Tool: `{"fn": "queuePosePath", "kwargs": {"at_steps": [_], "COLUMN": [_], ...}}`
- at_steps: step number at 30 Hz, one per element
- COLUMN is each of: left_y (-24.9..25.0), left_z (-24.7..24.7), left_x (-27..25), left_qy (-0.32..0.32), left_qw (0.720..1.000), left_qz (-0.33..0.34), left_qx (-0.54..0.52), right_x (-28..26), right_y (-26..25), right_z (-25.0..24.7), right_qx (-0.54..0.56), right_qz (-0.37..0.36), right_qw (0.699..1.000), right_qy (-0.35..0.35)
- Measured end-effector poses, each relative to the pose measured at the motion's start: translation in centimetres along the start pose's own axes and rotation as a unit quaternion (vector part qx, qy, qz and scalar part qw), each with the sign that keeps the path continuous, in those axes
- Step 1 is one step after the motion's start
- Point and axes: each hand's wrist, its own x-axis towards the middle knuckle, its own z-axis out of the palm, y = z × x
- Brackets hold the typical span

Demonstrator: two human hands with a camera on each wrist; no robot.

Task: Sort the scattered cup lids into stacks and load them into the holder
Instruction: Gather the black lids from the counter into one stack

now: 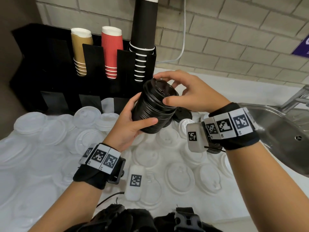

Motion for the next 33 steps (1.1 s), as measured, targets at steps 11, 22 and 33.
{"fn": "queuePosePath", "kwargs": {"at_steps": [11, 22, 33], "left_y": [0.3, 0.1, 0.0], "left_z": [0.0, -0.4, -0.2], "left_x": [0.6, 0.4, 0.3], "left_qy": [-0.004, 0.005, 0.001], "left_qw": [1.0, 0.999, 0.998], "left_qz": [0.004, 0.009, 0.018], "left_qx": [-0.029, -0.033, -0.068], "right_x": [0.4, -0.8, -5.2], "right_y": [-0.5, 1.7, 12.2], "right_z": [0.0, -1.8, -1.0], "right_qx": [-0.027, 0.026, -0.325], "right_qz": [-0.007, 0.071, 0.386], "right_qw": [1.0, 0.994, 0.82], "right_qy": [-0.012, 0.084, -0.271]}}
